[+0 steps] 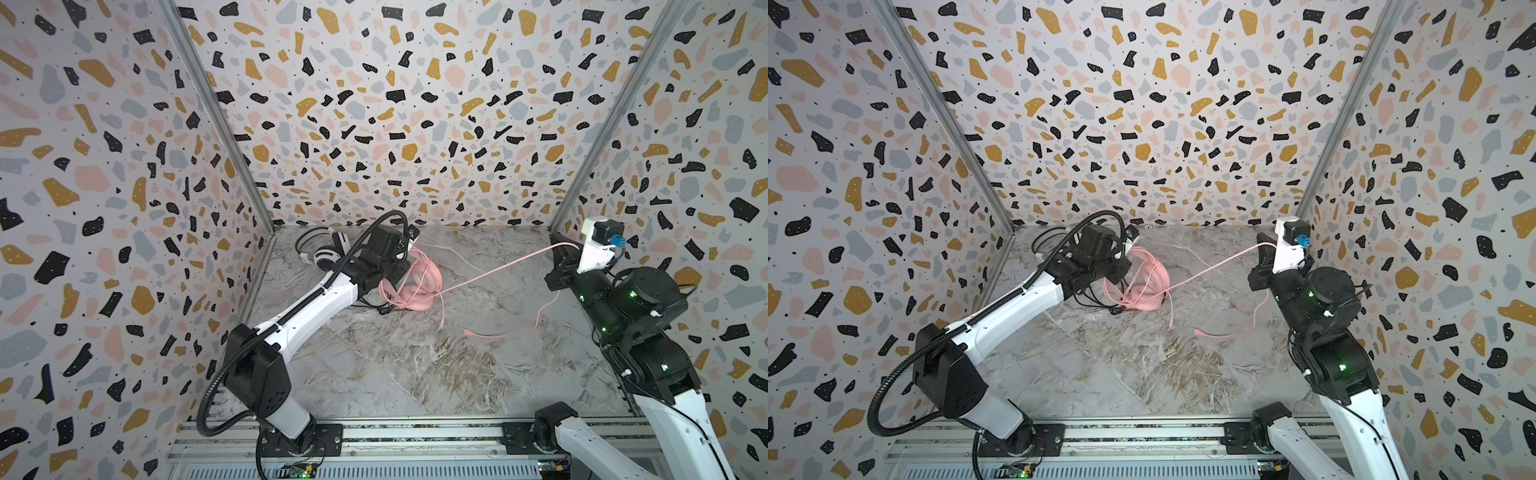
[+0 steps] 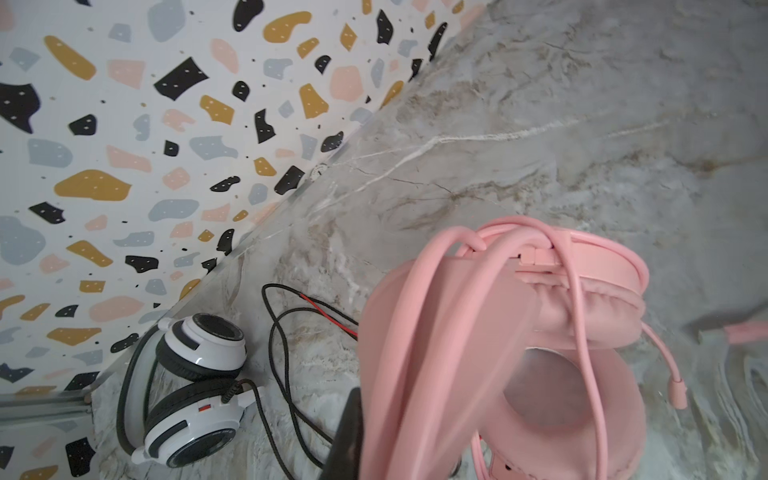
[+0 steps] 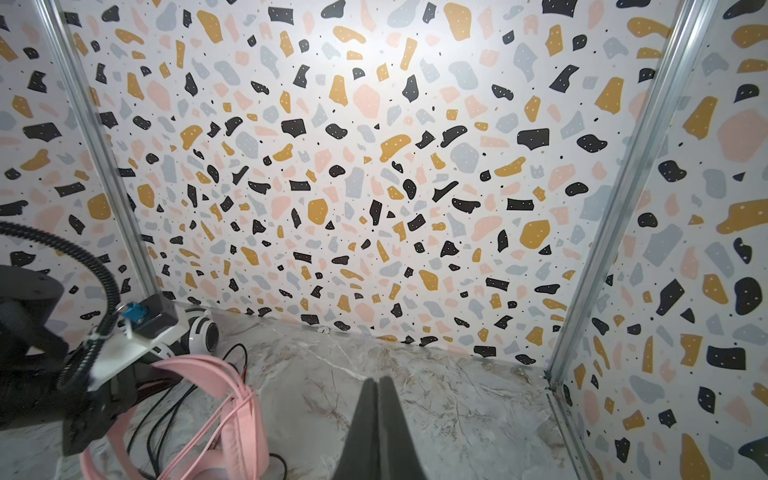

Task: Wrap the headphones

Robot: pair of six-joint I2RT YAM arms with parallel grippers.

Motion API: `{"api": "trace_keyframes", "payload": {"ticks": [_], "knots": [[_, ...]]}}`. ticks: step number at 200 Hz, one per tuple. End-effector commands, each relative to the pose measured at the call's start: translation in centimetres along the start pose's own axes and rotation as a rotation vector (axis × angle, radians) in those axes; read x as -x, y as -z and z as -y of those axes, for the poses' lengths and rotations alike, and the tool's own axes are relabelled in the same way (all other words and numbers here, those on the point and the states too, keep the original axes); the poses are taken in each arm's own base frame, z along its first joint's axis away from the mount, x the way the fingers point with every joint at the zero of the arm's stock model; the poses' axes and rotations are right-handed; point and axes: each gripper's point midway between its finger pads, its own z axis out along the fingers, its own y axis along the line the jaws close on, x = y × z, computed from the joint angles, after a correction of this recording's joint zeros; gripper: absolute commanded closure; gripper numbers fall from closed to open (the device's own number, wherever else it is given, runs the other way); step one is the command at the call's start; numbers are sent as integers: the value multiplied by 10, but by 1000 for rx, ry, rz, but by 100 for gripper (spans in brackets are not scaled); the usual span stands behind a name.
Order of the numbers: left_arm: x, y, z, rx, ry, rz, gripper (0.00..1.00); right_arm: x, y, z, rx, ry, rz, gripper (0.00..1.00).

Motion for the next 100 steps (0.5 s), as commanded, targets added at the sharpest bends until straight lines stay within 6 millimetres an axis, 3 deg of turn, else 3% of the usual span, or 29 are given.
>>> {"api": "trace_keyframes", "payload": {"ticks": [1, 47, 100], "knots": [[12, 29, 3, -23, -137, 47, 100, 47, 4, 13, -72, 3, 156, 99], [-1, 58, 57, -279, -212, 45, 100, 46, -20, 26, -120, 26, 144, 99], [11, 116, 82, -463, -207, 188, 100, 23, -50, 58, -104, -65, 96, 99]]}}
